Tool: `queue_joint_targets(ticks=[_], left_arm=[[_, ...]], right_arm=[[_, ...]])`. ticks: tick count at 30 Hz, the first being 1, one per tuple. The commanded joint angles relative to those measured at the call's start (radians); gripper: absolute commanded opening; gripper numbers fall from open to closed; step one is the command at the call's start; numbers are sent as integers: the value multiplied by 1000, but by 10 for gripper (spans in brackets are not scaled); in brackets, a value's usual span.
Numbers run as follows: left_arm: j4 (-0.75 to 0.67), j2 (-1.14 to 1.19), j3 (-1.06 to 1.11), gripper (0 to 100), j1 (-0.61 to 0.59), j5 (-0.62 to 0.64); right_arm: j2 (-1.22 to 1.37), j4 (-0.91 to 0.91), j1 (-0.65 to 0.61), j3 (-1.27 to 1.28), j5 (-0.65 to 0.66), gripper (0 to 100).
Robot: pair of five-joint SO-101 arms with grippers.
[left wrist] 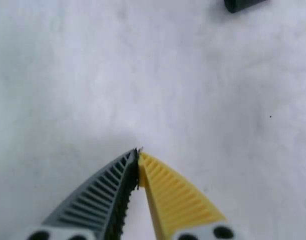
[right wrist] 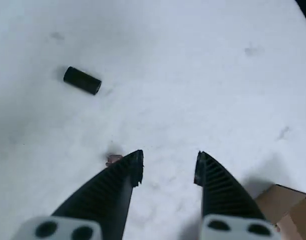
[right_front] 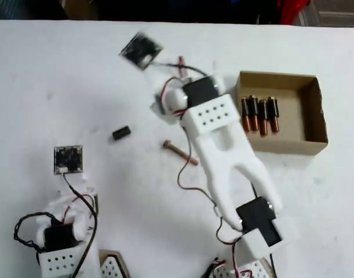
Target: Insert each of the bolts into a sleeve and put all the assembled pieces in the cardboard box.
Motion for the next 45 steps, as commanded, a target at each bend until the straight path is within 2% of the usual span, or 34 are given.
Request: queue_joint_targets(ticks=[1,9,18,24,36,45], left_arm=[[5,-8,-2,23,-10,-9],[-2,-8,-2,24,-10,-9],[3,-8,-2,24,-12,-9],[2,-8,-2,24,-50,-9],[2,-8,-2,24,-54,-9],[0,-8,-2,24,-54,-9]], right_arm=[[-47,-81,-54,66,120,149],[-47,-381,-127,311,367,151],[-45,-636,-191,489,517,151],[-31,-719,-200,525,534,151],[179,-940,-257,520,534,149],[332,-955,-266,440,534,149]])
